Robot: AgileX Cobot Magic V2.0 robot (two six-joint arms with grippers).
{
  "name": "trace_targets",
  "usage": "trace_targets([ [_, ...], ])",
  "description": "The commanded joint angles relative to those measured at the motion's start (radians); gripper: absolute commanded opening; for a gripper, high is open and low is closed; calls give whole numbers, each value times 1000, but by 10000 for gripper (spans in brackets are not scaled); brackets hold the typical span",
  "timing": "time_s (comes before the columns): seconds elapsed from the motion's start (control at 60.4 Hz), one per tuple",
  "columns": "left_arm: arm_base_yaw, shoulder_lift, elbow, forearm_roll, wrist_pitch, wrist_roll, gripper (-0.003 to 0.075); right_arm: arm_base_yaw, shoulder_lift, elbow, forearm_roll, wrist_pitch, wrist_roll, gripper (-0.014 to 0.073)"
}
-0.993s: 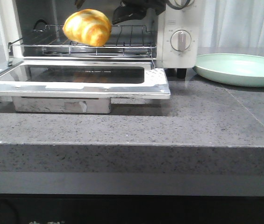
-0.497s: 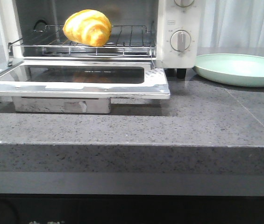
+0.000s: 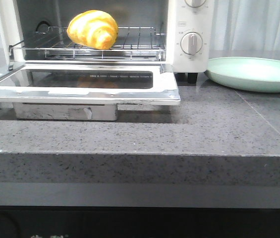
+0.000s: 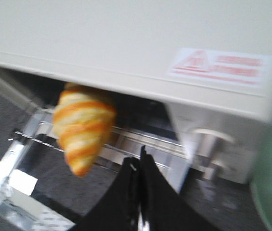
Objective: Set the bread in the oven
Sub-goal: 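Withdraw the right gripper out of the oven toward the plate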
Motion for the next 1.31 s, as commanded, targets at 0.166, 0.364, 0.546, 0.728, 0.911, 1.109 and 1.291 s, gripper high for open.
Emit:
trace_targets([
  [0.166,3,1,-27,-8,-83,-6,-20,-199,-318,263,-177,-71,-8,-68],
  [0.364,3,1,-27,-8,-83,-6,-20,-220,-572,553,-193,-212,-8,-68],
  [0.546,3,1,-27,-8,-83,-6,-20,-220,-840,812,-193,-329,-8,-68],
  [0.728,3,1,-27,-8,-83,-6,-20,-220,-1084,993,-193,-349,-8,-68],
  [0.911,3,1,-27,-8,-84,-6,-20,-220,-1213,1059,-193,-347,-8,-68],
  [1.109,3,1,-27,-8,-84,-6,-20,-220,-1224,1066,-193,-346,-8,-68],
  [1.291,3,1,-27,-8,-84,-6,-20,-220,-1224,1066,-193,-347,-8,-68],
])
